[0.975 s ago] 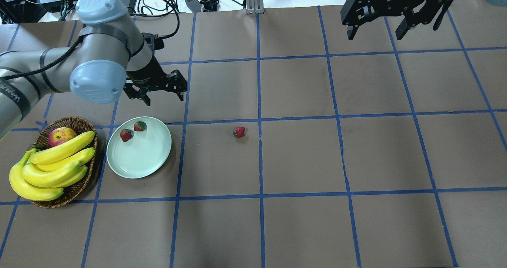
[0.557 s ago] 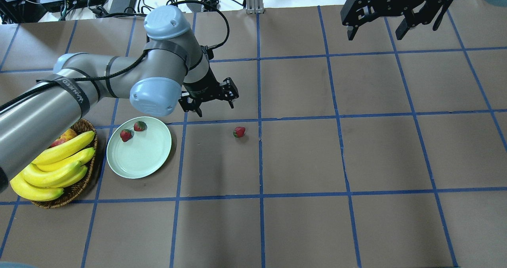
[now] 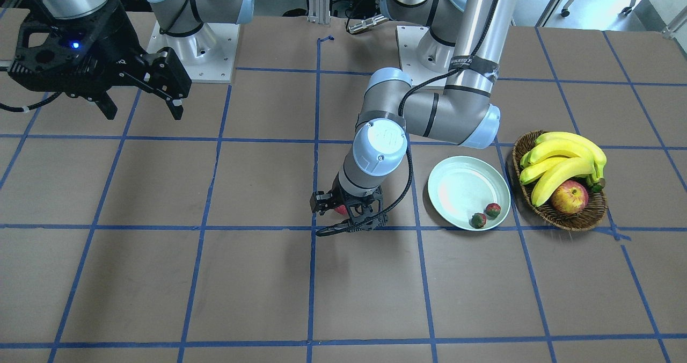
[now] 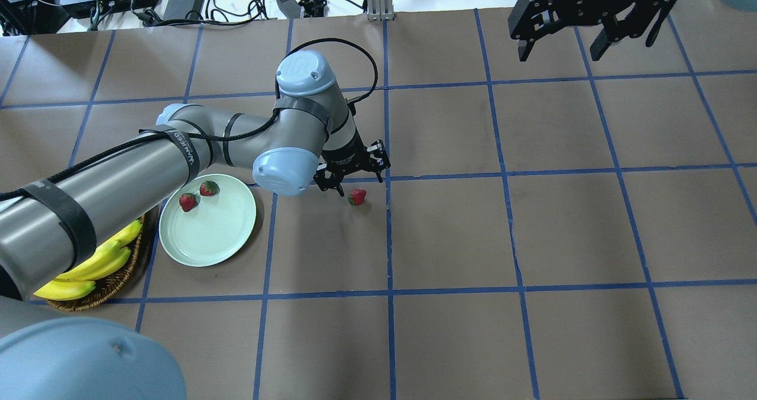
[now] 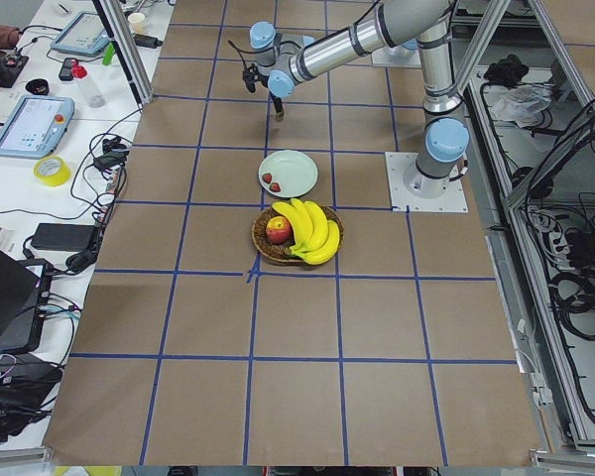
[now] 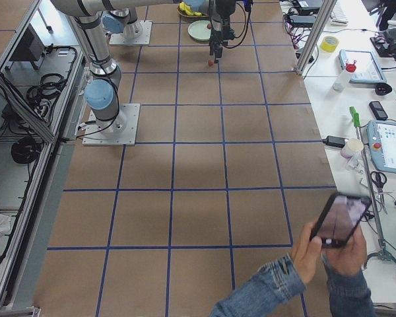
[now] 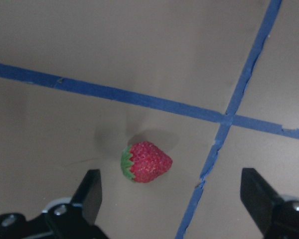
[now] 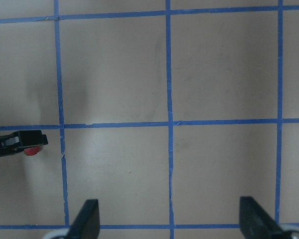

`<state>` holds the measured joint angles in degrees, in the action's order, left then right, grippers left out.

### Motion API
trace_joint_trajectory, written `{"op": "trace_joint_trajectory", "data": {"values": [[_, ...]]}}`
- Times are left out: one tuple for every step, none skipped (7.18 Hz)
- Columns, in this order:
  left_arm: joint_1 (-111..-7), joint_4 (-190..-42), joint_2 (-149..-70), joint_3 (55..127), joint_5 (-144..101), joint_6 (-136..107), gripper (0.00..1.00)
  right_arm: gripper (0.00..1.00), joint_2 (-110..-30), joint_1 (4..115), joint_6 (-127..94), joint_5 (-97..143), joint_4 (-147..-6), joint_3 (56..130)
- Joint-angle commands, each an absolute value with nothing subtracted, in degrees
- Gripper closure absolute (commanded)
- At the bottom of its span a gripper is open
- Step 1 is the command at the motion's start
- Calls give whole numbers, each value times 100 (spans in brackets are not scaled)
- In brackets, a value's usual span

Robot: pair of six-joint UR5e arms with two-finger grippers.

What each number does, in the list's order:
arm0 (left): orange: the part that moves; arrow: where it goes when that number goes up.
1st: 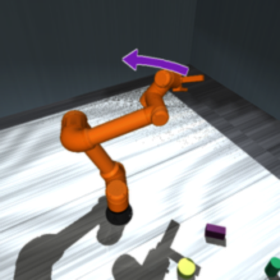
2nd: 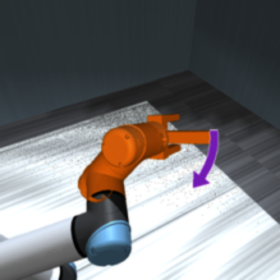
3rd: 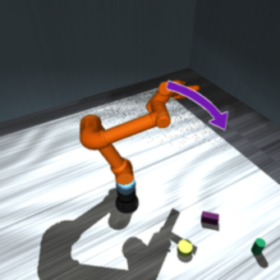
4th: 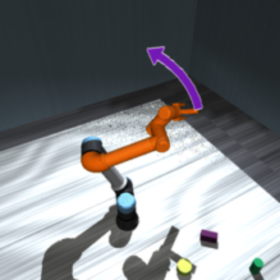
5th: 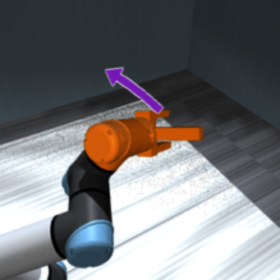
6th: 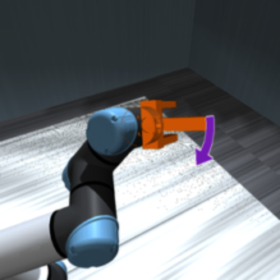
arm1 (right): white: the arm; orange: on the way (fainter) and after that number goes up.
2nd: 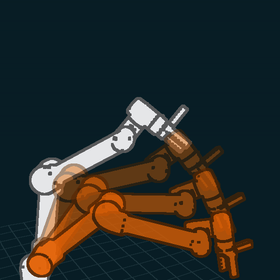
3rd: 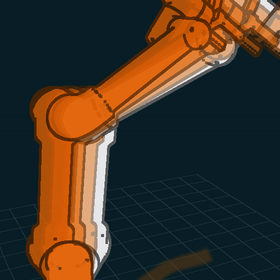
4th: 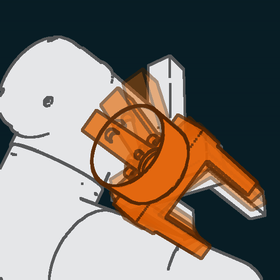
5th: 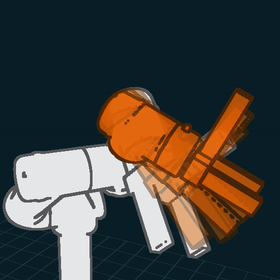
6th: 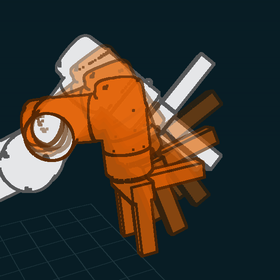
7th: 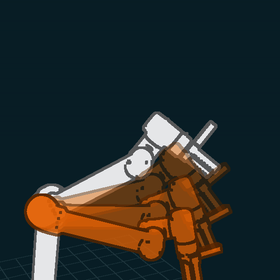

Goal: Collect all strawberries into plate
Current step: 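Reach the left gripper to the last strawberry and grasp it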

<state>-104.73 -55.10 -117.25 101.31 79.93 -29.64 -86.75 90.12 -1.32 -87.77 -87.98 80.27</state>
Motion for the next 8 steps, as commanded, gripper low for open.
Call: {"op": "trace_joint_trajectory", "data": {"values": [[-10503,-5440,-11848,10308,8469,-2892,12,0,-8675,9009,-132,-8780,-8807,8042],[-10503,-5432,-11856,10397,8568,-2900,13,0,-8675,9009,-132,-8780,-8798,8042],[-10512,-5432,-11813,10415,8578,-2874,13,0,-8684,9009,-123,-8789,-8807,8042],[-10529,-5432,-11778,10415,8569,-2874,13,0,-8692,9009,-123,-8789,-8798,8042],[-10538,-5432,-11751,10415,8552,-2883,19,0,-8701,9017,-132,-8841,-8798,8042],[-10538,-5432,-11725,10415,8534,-2839,28,0,-8692,9009,-106,-8885,-8798,8042],[-10538,-5432,-11725,10424,8534,-2778,36,0,-8701,9017,-114,-8886,-8798,8042],[-10538,-5432,-11716,10459,8552,-2638,44,0,-8692,9009,-106,-8877,-8807,8051]]}}
